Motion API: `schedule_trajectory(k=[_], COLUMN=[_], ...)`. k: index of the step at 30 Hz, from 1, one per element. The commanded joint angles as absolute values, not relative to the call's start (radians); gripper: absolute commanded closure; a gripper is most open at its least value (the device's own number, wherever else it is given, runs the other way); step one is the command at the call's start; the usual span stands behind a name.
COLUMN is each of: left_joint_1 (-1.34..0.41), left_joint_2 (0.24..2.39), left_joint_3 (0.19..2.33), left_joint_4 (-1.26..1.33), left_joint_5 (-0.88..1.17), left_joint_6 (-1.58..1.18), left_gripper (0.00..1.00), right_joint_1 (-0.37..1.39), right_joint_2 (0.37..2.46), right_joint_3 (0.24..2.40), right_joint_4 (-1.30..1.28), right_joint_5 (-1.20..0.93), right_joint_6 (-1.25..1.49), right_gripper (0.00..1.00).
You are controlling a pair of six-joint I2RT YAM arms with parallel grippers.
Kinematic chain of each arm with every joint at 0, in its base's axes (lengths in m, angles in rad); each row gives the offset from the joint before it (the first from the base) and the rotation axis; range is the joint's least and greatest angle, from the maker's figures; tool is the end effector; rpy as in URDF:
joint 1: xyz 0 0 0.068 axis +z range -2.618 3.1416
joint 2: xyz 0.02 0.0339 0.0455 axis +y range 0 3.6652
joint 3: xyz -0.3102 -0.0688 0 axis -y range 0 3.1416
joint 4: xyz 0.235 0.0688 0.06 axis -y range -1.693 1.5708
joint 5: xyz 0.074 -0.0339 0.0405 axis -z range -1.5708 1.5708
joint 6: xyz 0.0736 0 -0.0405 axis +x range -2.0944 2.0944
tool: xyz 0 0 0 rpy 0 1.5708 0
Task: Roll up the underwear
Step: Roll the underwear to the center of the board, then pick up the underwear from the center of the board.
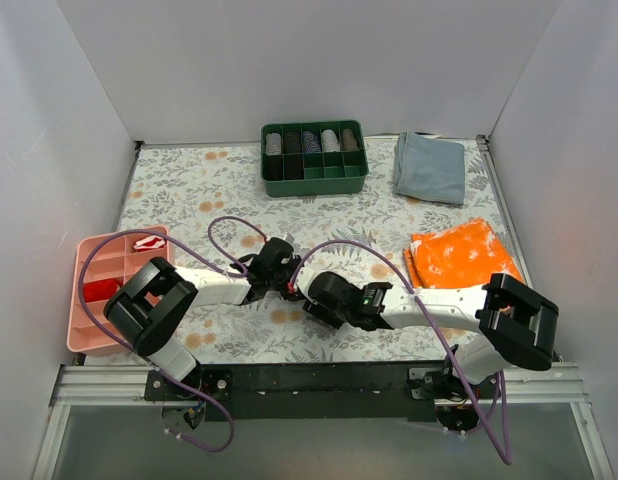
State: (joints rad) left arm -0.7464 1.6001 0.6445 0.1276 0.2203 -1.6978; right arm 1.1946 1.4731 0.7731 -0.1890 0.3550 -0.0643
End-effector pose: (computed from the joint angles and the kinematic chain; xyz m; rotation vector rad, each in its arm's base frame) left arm 0.2184 -0.2239 0.1589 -1.2006 2.5995 -1.1552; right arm 0.1334 0.2680 0.2057 -1.2805 2.0159 0.0917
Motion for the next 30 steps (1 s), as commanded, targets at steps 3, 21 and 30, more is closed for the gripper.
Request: schedule_trajectory(k=[3, 21, 30], left_joint_1=[-0.752, -0.568, -0.558], left_joint_2=[1.624, 1.391, 1.342], left_joint_3=[0.649, 0.81, 0.922], left_joint_4=[0.031, -0.199, -0.291], left_joint_5=[0.212, 0.204, 0.192], left_joint_6=[-1.66, -1.589, -1.525], left_gripper=[0.89, 0.28, 0.26], right_joint_1=[1.2, 0.91, 0.632], right_joint_2=[1.497, 1.287, 1.337], right_joint_3=[0.811, 0.796, 1.015], right_joint_4=[-0.245, -0.253, -0.313], right_joint_5=[0.39, 0.068, -0.074], right_joint_6=[-0.054, 0.227, 0.196], right_gripper=[0.58, 0.99, 0.99])
